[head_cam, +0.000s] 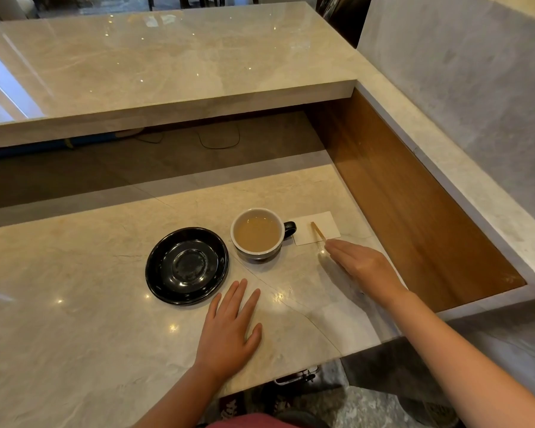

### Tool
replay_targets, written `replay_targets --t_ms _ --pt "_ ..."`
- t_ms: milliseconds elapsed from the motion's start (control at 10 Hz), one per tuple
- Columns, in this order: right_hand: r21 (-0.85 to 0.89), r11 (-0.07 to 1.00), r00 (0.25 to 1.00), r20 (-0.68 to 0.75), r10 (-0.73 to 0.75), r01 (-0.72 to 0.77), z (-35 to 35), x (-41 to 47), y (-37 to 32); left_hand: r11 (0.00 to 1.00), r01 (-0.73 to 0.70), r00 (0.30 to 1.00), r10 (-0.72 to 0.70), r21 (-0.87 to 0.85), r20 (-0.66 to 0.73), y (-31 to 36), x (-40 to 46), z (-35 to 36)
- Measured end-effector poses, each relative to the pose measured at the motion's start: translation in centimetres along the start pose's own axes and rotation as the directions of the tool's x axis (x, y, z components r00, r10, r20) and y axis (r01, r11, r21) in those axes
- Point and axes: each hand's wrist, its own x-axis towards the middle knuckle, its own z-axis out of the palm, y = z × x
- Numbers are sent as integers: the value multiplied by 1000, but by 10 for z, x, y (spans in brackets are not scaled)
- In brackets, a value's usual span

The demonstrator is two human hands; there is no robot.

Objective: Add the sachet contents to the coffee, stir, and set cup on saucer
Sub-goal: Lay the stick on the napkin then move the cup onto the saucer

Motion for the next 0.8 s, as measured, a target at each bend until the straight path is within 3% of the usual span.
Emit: replay_targets --t_ms 300,600,700,800 --pt "-78 994 986 154 -60 72 11 -19 -1 1000 -3 1000 3 0 -9 0 0 0" --pt "-99 992 938 330 107 -78 16 -23 -6 1000 -5 1000 5 -4 -4 0 -1 0" --pt "-66 994 951 291 104 -89 17 -21 -8 1000 -3 1000 3 -4 -2 -1 -1 0" --pt "20 995 987 130 99 -102 10 -10 -18 1000 1 1000 -1 2 6 0 -1 0"
